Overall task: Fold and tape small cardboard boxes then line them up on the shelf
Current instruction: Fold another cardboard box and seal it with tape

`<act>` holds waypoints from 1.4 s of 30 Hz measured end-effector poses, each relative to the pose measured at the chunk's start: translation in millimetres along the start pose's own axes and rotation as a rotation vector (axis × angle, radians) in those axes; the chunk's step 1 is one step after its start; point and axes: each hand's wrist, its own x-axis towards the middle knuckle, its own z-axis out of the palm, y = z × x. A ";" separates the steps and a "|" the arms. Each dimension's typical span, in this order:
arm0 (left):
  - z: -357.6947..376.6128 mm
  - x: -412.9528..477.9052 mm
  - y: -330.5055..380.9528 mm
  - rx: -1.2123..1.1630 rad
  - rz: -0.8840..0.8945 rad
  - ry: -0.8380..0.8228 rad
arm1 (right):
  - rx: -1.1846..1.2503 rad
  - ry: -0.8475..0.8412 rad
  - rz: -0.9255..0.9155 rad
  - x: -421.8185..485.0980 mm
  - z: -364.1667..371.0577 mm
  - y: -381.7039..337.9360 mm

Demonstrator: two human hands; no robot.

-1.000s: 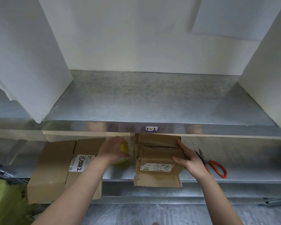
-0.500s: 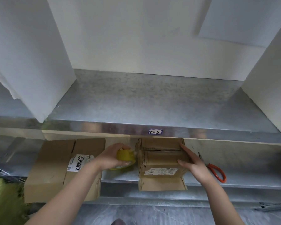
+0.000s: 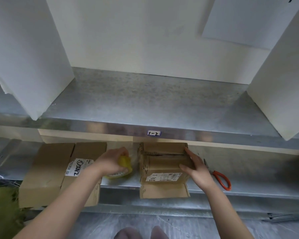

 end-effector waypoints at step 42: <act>17.2 -28.8 52.5 0.019 -0.167 0.151 | -0.658 0.222 0.390 -44.0 -47.4 109.7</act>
